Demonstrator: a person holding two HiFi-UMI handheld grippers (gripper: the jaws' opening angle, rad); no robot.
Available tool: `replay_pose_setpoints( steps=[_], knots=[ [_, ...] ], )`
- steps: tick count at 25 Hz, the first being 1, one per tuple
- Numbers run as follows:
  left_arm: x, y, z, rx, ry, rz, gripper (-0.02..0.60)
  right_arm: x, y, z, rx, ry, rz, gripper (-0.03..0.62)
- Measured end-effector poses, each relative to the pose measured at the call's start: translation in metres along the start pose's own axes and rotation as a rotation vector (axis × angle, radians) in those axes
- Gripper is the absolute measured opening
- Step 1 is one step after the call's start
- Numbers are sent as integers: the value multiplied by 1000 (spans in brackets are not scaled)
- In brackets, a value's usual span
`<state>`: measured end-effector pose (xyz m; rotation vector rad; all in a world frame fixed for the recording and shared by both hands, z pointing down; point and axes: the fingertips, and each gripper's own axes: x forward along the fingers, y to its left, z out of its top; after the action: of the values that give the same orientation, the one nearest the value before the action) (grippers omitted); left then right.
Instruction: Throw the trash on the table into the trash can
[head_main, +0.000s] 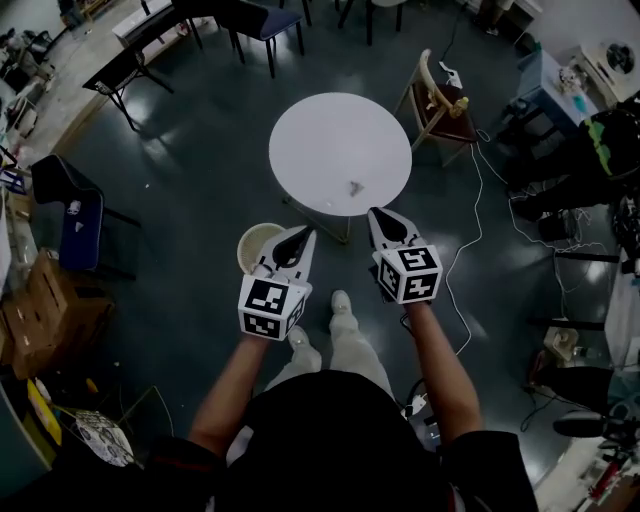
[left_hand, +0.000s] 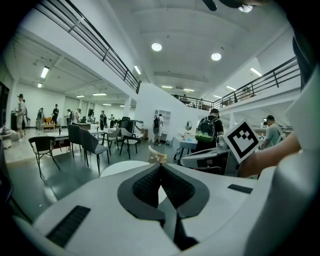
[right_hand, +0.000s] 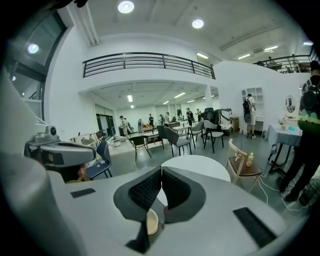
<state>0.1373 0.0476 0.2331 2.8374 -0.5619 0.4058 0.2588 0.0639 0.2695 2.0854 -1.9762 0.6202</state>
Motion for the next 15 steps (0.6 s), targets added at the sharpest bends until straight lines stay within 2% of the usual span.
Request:
replay_pose_setpoints(
  steps=[15],
  knots=[
    [84, 39, -34, -87, 99, 140, 14, 107, -84, -57, 13, 163, 21, 21]
  ],
)
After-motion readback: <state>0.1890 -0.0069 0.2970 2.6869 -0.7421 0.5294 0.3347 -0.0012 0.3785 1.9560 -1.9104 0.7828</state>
